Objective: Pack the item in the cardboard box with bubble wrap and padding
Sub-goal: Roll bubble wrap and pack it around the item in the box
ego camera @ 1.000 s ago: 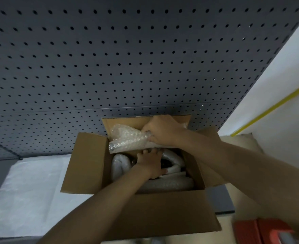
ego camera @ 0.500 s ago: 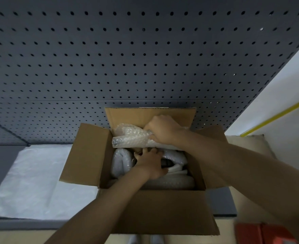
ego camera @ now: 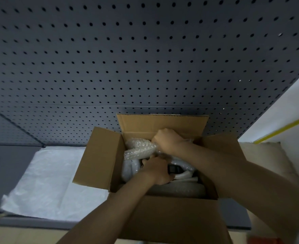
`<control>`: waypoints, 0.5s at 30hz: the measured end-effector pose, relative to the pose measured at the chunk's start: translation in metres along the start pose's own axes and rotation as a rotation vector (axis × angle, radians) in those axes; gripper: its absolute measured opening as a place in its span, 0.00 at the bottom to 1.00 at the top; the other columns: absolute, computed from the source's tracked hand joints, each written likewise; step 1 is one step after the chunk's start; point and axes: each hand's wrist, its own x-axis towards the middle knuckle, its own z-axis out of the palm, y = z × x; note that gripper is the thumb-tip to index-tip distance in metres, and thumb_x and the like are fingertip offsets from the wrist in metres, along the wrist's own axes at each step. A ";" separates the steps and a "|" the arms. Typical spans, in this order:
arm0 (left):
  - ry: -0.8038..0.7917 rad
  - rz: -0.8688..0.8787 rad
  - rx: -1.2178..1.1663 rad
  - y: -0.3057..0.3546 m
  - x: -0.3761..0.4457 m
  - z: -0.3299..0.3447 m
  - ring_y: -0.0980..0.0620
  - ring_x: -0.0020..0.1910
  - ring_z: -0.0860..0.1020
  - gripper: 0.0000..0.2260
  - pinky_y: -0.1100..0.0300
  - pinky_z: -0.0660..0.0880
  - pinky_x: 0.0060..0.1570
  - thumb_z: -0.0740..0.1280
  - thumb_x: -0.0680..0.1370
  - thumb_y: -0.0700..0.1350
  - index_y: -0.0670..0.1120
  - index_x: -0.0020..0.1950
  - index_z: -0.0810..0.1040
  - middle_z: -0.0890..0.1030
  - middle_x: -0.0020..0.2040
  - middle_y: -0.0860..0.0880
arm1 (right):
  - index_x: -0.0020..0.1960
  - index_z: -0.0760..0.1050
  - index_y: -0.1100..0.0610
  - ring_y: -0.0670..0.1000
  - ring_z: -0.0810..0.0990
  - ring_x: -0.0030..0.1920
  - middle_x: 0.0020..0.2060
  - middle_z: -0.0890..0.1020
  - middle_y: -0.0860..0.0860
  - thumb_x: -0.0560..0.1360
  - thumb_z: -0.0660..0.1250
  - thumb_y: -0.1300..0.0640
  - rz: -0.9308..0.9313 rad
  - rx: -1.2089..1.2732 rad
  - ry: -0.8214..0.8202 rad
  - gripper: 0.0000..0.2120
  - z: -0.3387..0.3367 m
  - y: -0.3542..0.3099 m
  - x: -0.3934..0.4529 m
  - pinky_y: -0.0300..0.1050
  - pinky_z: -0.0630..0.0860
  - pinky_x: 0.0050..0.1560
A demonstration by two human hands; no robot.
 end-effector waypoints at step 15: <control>-0.063 -0.081 0.274 0.011 0.007 0.009 0.38 0.73 0.51 0.24 0.36 0.62 0.62 0.56 0.80 0.58 0.50 0.74 0.63 0.55 0.76 0.50 | 0.66 0.75 0.51 0.50 0.80 0.45 0.55 0.83 0.55 0.75 0.65 0.64 0.009 0.317 0.042 0.20 0.007 0.018 -0.009 0.36 0.71 0.41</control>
